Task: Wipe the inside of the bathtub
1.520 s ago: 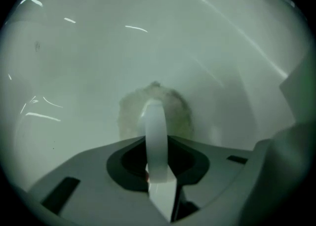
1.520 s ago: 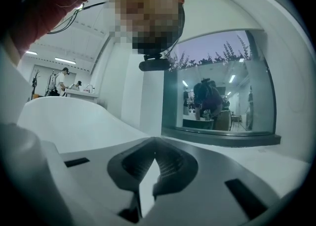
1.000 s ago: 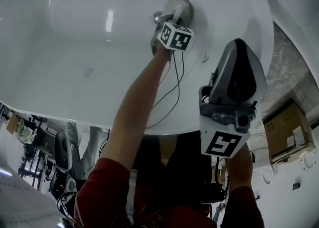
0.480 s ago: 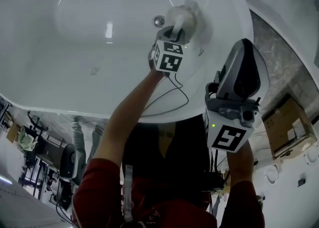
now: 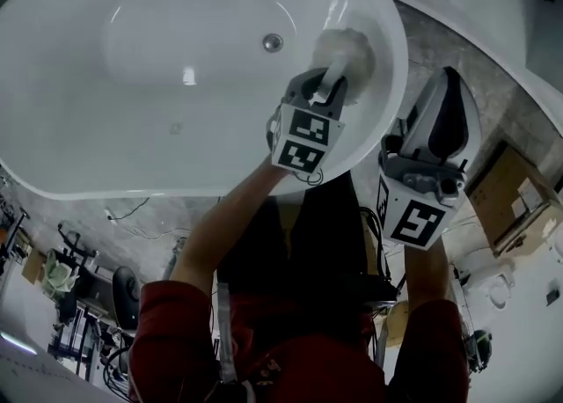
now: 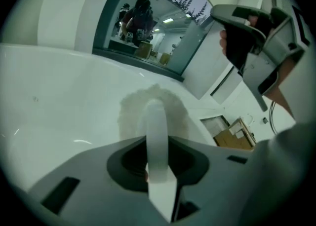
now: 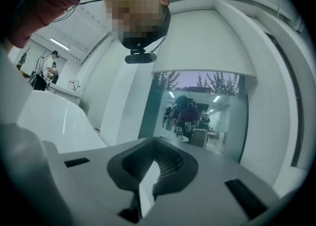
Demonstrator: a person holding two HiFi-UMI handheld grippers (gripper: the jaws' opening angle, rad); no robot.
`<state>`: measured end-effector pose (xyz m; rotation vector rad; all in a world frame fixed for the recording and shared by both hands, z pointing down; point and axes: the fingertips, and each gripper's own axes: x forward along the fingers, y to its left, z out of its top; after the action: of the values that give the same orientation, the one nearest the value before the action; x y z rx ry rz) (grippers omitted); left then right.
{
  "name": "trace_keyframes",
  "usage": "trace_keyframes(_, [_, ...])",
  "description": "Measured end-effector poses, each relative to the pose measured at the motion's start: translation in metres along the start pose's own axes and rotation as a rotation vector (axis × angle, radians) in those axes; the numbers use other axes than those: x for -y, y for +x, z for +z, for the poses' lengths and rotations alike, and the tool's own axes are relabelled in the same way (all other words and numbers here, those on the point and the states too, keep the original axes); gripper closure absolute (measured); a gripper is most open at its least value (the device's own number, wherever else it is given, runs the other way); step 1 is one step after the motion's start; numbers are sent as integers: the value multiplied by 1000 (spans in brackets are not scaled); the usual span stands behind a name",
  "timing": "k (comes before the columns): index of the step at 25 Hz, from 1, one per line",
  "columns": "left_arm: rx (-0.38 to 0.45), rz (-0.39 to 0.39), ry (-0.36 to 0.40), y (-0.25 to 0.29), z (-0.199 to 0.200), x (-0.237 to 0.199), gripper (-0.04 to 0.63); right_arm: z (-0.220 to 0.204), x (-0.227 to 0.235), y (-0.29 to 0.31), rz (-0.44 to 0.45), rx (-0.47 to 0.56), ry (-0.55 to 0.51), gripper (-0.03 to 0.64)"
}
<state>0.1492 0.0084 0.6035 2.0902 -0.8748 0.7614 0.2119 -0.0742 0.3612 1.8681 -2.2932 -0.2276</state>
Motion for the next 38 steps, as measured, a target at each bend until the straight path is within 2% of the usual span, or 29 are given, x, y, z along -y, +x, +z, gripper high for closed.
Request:
trace_keyframes(3, [-5,-44,31,0,5,25,503,12,18,-9,-60,4,1,606])
trace_keyframes(6, [-34,-52,64,12,0,32,503,10,25,-13,-86,1,7,606])
trace_keyframes(20, [-88,5,74,51,-31,10,503,-22,23,-8,-62,-10,49,606])
trace_keyframes(33, [-212,150,13,130,-131,-86,503,-97,-43,22,124,-46,91,606])
trace_keyframes(38, [-275,217,31,156,-166,-125,503,-111,-73,30,221,-44,109,606])
